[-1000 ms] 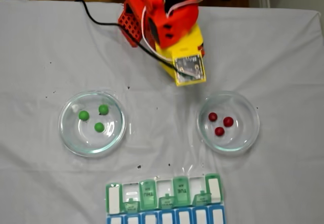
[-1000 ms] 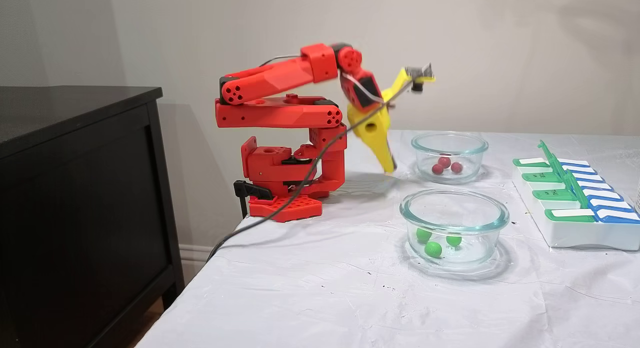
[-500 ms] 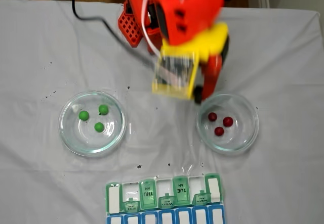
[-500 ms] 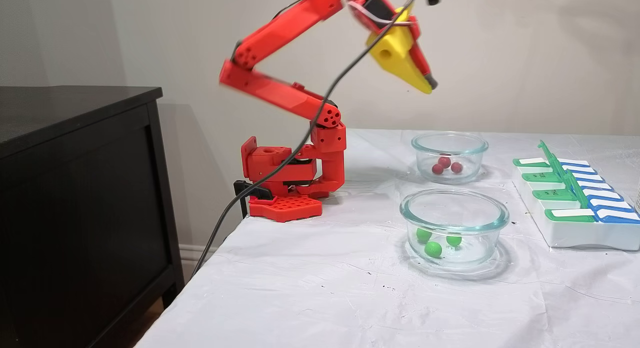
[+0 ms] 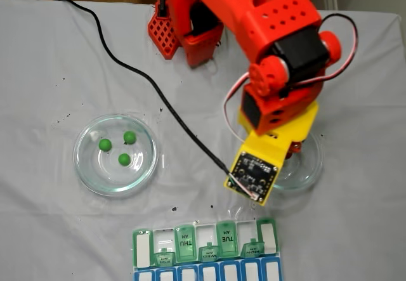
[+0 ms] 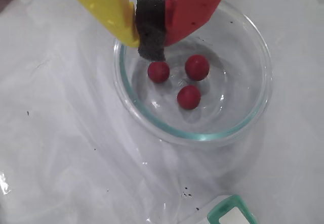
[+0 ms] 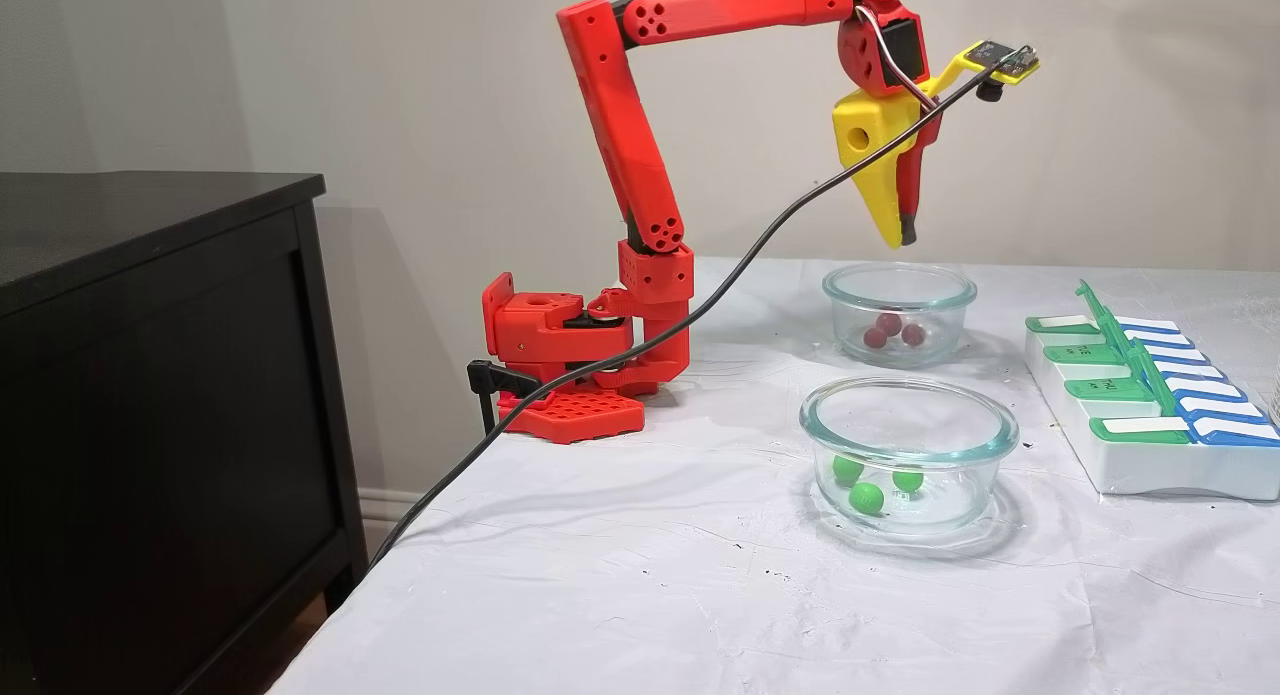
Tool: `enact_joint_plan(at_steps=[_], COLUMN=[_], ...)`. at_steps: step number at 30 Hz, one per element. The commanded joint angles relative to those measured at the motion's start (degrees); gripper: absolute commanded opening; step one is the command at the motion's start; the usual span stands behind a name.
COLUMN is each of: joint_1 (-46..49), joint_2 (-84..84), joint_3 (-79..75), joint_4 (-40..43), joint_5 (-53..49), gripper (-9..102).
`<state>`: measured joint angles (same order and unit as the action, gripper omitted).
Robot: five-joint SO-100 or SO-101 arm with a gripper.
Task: Sort medicines into box.
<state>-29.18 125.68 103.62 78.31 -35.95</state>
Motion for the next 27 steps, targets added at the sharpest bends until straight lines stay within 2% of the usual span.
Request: enact_joint_plan(at_steps=[1, 6, 13, 27], joint_1=[-2.6, -5.3, -3.5, -4.1], joint_2=[9.1, 6.8, 6.0, 3.3], joint_3=[-0.5, -0.5, 5.6, 7.8], joint_4=[-3.9, -1.7, -11.4, -11.2], joint_5=[5.1, 7.1, 13.3, 19.3], gripper=[0, 0, 0, 0])
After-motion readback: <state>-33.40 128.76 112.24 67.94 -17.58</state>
